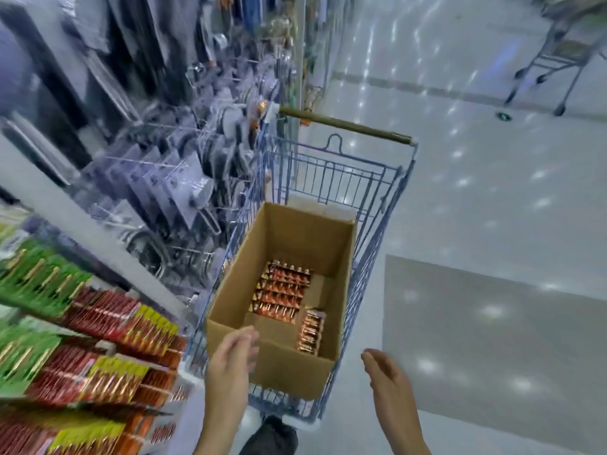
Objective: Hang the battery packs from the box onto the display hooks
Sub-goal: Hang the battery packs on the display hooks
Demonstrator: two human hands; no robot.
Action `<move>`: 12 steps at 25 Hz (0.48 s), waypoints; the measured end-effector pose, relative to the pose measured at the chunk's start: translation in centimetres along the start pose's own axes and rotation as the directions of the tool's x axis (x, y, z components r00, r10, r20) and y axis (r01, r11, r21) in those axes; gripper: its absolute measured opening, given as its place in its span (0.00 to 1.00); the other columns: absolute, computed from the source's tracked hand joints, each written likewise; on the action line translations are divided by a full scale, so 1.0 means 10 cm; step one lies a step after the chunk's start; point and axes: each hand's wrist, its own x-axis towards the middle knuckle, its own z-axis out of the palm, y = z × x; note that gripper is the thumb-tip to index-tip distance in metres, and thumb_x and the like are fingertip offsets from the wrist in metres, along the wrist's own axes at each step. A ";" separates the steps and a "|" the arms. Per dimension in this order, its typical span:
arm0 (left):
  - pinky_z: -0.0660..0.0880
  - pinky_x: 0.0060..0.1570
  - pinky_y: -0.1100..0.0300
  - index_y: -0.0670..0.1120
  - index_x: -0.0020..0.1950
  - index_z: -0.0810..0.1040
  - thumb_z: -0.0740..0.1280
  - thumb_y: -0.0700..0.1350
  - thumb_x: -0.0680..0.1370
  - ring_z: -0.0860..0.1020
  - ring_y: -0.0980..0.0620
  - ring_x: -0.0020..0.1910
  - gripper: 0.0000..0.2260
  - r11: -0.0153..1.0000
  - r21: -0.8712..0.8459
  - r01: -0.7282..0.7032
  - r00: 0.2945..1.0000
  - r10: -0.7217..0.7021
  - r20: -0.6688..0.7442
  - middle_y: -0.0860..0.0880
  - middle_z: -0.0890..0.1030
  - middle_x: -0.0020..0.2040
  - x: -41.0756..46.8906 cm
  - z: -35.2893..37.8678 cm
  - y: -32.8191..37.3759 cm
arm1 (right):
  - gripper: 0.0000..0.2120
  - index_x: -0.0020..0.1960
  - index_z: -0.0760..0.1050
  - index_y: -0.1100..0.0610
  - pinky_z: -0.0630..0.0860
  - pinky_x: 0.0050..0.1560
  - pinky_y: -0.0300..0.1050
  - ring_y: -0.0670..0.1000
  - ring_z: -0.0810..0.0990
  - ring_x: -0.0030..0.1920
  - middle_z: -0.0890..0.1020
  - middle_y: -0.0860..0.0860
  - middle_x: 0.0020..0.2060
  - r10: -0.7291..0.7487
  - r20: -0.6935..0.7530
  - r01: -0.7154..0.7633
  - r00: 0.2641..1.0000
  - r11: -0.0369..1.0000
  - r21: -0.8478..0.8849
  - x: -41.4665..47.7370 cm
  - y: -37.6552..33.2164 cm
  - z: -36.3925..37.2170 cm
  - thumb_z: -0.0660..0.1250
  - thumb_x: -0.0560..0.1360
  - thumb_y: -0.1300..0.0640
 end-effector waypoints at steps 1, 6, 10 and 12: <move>0.80 0.57 0.47 0.52 0.55 0.84 0.64 0.45 0.85 0.84 0.48 0.54 0.09 1.000 0.014 -0.008 1.000 0.008 0.022 0.52 0.87 0.53 0.16 0.06 0.07 | 0.03 0.52 0.80 0.46 0.76 0.62 0.51 0.45 0.80 0.54 0.84 0.45 0.51 0.000 -0.002 0.000 1.000 1.000 -0.015 0.09 -0.12 0.07 0.67 0.82 0.49; 0.81 0.59 0.48 0.54 0.56 0.82 0.63 0.45 0.85 0.83 0.48 0.56 0.08 0.998 0.062 0.005 0.999 -0.007 0.033 0.53 0.85 0.56 0.80 0.32 0.25 | 0.05 0.55 0.79 0.50 0.74 0.48 0.34 0.43 0.80 0.53 0.83 0.45 0.50 -0.019 0.056 0.021 0.998 0.999 -0.029 0.52 -0.67 0.42 0.65 0.83 0.52; 0.80 0.57 0.51 0.53 0.56 0.81 0.63 0.44 0.85 0.84 0.49 0.54 0.08 0.989 0.047 0.143 0.990 -0.142 -0.022 0.51 0.85 0.55 1.19 0.58 0.19 | 0.05 0.54 0.78 0.46 0.72 0.40 0.26 0.40 0.79 0.52 0.82 0.40 0.49 0.042 0.124 -0.029 0.991 0.994 -0.109 0.97 -0.98 0.63 0.63 0.84 0.52; 0.81 0.57 0.50 0.51 0.57 0.81 0.63 0.44 0.85 0.84 0.48 0.54 0.07 0.975 -0.014 0.222 0.969 -0.223 -0.104 0.49 0.85 0.55 1.46 0.75 0.05 | 0.04 0.55 0.77 0.46 0.71 0.37 0.23 0.36 0.78 0.50 0.80 0.38 0.49 0.091 0.178 -0.065 0.980 0.987 -0.150 1.24 -1.09 0.74 0.63 0.84 0.51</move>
